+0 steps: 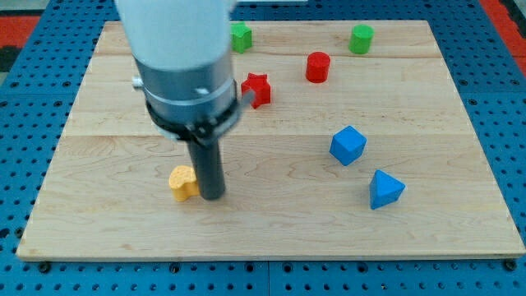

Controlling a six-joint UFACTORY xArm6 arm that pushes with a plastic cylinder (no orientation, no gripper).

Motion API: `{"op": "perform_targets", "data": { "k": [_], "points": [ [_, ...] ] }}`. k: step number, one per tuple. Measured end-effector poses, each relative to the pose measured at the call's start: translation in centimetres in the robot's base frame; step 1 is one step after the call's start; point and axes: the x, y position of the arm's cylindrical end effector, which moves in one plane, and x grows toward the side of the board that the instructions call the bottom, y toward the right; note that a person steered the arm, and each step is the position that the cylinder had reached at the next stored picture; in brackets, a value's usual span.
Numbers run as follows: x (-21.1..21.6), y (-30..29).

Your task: Move the yellow heart diagonal to the bottom right of the hexagon

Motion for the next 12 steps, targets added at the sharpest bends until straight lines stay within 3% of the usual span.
{"op": "perform_targets", "data": {
  "k": [1, 2, 3, 4, 5, 7, 8, 9, 11, 12],
  "points": [
    [-4.2, -1.8],
    [0.3, 0.6],
    [3.9, -0.7],
    [1.8, -4.3],
    [-2.1, -4.3],
    [-5.8, -3.5],
    [-3.9, -3.4],
    [-4.9, -7.5],
    [-10.5, -2.5],
    [-8.0, -2.7]
  ]
}}
